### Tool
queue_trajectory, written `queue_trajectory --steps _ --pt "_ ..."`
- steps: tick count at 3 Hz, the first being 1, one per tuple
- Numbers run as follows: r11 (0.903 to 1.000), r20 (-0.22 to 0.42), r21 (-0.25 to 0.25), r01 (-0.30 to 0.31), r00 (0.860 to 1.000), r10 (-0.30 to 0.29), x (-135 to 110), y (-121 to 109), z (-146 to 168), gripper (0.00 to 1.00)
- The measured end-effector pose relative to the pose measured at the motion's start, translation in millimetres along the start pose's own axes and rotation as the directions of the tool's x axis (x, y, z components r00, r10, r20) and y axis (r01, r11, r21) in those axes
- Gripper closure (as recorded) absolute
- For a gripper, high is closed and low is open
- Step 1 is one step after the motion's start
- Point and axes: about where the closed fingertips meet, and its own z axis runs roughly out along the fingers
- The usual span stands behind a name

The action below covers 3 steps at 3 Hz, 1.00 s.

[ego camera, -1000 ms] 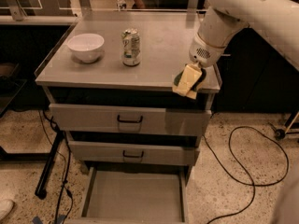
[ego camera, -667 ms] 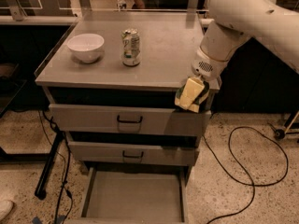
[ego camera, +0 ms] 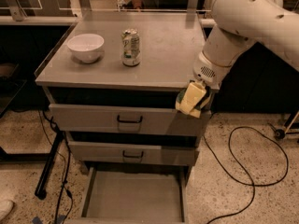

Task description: Place sponge into bottom drawer

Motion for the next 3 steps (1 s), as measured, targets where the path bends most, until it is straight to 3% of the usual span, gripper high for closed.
queue_trajectory --steps 1,2,3 --pt "0.9987 0.038 -0.03 -0.041 0.998 0.042 17 36 6 1.0" --pt "0.9885 0.055 -0.14 -0.058 0.996 0.067 30 68 27 1.0" --pt "0.9876 0.064 -0.143 -0.064 0.995 0.074 27 71 26 1.0"
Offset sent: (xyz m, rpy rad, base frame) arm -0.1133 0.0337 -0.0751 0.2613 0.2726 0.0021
